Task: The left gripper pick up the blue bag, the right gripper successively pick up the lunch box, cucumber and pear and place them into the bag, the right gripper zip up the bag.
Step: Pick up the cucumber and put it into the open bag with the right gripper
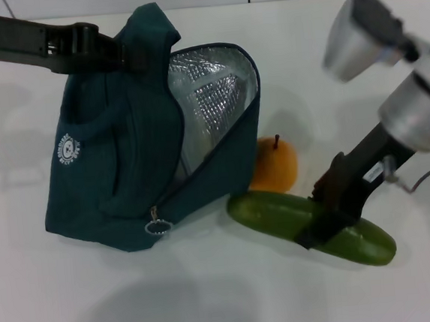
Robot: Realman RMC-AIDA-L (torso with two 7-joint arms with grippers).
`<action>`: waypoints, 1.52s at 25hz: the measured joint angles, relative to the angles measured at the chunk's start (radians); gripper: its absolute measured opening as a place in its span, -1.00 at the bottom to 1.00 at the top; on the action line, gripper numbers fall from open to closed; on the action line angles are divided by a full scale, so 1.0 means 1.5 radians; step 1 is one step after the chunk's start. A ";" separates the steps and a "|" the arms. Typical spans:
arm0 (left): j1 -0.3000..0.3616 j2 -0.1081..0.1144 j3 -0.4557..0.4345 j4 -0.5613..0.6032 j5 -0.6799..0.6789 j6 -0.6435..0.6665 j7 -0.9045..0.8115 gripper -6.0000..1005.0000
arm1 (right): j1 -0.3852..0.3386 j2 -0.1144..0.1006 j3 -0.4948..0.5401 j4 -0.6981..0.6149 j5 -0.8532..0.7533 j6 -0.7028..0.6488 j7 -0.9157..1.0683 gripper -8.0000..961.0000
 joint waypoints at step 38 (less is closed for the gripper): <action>0.000 -0.003 0.000 -0.002 -0.002 -0.004 -0.006 -0.90 | -0.038 0.007 -0.039 0.447 0.920 0.109 -0.774 0.20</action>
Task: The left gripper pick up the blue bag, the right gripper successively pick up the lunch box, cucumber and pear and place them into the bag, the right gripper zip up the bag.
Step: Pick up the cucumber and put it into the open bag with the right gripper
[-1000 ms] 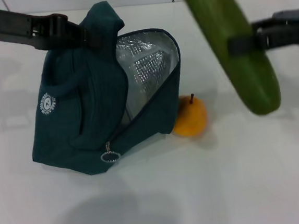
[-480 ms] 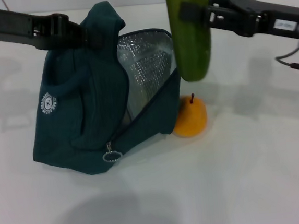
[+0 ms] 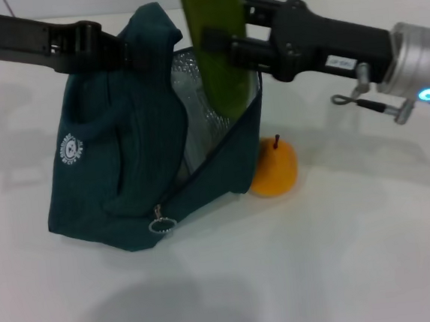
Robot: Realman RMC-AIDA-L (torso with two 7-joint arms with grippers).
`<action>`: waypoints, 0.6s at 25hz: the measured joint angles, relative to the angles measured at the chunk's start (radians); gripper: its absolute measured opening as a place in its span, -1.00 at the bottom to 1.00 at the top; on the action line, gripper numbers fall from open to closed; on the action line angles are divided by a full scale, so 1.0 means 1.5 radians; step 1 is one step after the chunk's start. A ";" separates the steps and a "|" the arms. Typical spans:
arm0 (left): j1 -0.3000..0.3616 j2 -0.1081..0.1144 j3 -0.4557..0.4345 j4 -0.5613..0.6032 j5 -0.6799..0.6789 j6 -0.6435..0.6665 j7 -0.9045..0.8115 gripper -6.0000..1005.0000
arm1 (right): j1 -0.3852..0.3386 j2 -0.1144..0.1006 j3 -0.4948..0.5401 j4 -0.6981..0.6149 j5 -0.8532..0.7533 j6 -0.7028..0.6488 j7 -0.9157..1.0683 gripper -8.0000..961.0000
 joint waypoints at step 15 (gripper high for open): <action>0.002 0.002 0.000 0.000 -0.001 0.000 0.001 -0.90 | -0.003 0.000 -0.231 -0.040 0.188 0.109 -0.101 0.21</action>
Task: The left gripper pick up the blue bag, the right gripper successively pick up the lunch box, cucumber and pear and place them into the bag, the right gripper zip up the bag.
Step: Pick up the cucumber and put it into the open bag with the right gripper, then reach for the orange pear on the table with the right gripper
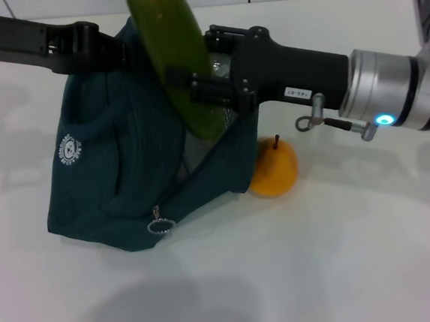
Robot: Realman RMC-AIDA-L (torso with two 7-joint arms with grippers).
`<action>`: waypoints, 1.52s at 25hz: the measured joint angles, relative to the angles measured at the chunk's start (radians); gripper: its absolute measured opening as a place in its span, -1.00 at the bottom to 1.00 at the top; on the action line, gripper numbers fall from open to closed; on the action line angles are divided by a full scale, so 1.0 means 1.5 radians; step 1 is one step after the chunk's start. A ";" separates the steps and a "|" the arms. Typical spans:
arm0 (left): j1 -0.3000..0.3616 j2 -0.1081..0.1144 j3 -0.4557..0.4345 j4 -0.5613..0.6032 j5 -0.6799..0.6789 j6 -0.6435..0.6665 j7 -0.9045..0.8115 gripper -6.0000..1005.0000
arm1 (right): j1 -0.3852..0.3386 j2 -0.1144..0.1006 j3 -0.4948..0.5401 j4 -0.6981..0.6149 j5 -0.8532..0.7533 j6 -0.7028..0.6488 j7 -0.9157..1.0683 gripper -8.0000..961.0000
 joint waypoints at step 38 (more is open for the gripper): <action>0.014 0.005 0.000 0.001 -0.010 0.001 0.000 -0.90 | -0.142 -0.010 0.077 -0.028 0.132 -0.024 -0.018 0.67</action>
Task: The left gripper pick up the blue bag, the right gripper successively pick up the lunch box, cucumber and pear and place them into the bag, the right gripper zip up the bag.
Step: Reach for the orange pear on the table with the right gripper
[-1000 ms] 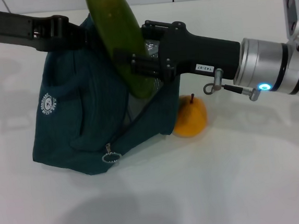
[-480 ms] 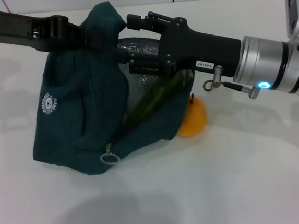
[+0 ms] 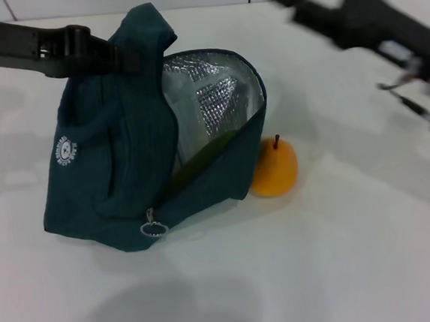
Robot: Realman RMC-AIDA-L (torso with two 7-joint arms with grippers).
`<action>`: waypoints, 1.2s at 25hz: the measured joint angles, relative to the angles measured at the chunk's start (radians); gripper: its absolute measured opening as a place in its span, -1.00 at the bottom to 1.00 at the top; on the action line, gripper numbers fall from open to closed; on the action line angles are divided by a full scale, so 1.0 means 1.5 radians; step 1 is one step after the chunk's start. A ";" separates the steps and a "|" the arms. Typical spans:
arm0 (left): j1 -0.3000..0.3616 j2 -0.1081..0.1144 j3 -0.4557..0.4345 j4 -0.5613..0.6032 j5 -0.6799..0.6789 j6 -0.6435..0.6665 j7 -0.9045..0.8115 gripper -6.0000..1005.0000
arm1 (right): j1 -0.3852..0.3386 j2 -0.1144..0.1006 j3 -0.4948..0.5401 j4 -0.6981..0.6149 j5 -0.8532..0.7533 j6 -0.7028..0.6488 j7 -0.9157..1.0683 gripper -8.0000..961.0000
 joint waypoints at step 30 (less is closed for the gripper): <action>0.009 0.000 -0.011 0.002 -0.007 0.002 -0.002 -0.90 | -0.021 -0.004 0.050 -0.067 -0.461 0.167 0.020 0.62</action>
